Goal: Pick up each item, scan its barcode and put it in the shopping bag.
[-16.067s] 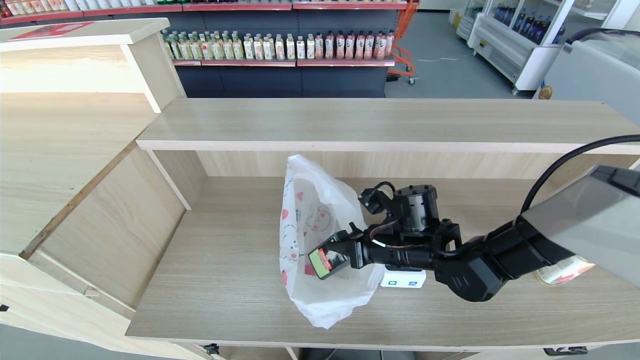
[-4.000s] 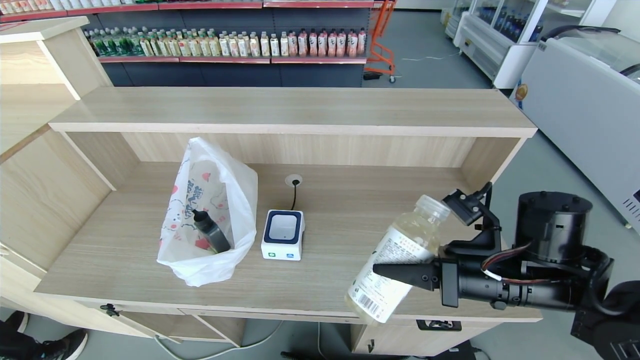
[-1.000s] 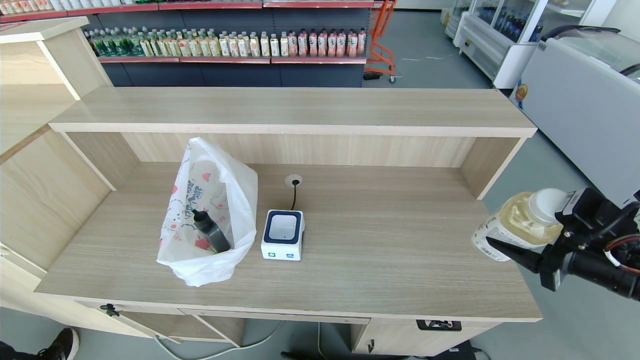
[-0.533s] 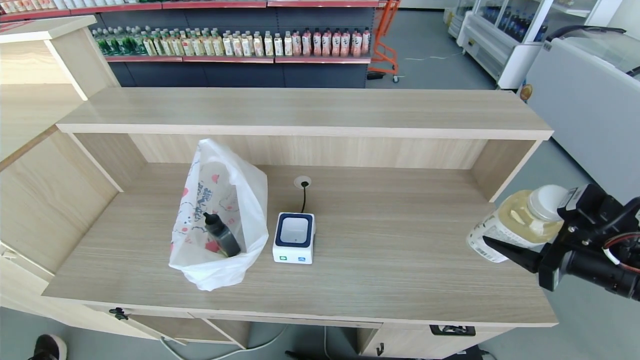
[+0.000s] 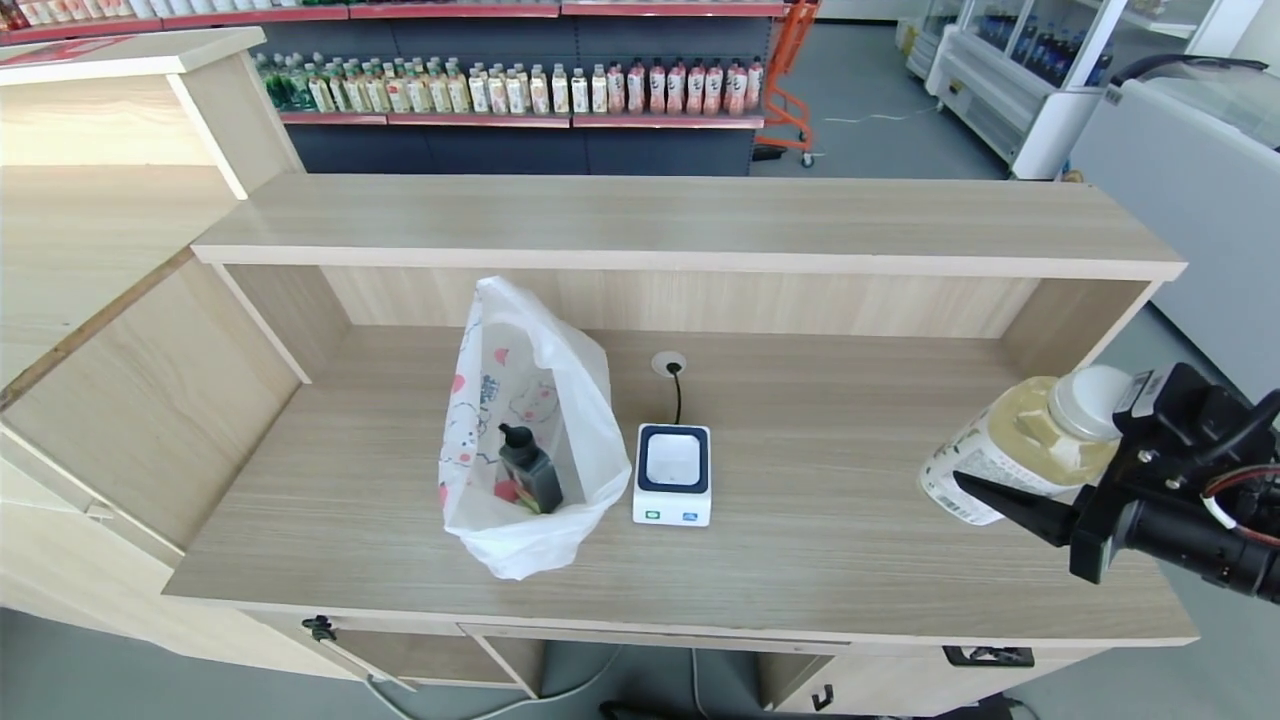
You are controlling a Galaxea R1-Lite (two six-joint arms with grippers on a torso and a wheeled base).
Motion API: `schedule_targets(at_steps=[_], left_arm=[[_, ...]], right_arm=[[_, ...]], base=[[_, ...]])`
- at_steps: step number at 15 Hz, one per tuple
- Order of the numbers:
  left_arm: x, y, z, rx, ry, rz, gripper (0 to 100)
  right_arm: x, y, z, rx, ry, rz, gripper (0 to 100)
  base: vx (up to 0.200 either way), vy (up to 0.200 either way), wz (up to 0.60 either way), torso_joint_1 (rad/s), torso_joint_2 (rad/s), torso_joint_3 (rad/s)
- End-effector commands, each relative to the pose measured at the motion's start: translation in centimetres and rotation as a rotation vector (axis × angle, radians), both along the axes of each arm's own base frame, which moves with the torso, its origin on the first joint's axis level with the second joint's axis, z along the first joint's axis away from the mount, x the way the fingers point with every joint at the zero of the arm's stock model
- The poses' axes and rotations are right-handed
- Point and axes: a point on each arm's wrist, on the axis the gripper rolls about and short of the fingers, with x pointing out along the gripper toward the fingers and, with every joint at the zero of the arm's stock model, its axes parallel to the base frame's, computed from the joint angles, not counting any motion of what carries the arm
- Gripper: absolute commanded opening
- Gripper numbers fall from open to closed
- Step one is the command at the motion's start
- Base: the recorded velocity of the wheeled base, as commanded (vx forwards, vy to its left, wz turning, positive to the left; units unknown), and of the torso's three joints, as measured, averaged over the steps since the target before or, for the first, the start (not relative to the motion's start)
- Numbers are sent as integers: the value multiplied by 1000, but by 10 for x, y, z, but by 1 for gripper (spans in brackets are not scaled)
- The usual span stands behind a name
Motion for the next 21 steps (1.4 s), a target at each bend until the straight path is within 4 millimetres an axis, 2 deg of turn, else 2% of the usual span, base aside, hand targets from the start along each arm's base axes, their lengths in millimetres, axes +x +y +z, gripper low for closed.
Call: schedule_targets(at_steps=[1, 6, 11, 14, 17, 21], left_arm=[[0, 0, 0, 0, 0, 1, 100], [0, 0, 0, 2, 0, 0, 100], [0, 0, 0, 2, 0, 0, 100], [0, 0, 0, -3, 0, 1, 100], [0, 0, 0, -3, 0, 1, 100], [0, 0, 0, -3, 0, 1, 100]], right_arm=[[0, 0, -1, 2, 2, 15, 0], [-2, 0, -1, 3, 4, 20, 0], [-4, 1, -4, 10, 18, 52, 0], [0, 2, -13, 15, 62, 91, 0], [7, 4, -29, 14, 130, 151, 0], [16, 6, -53, -92, 130, 275, 0]], base=[[200, 200, 0, -2, 2, 2], [40, 40, 0, 0, 0, 0], [200, 0, 0, -2, -6, 5], [200, 0, 0, 14, 7, 2], [0, 0, 0, 0, 0, 0], [0, 0, 0, 0, 0, 0]])
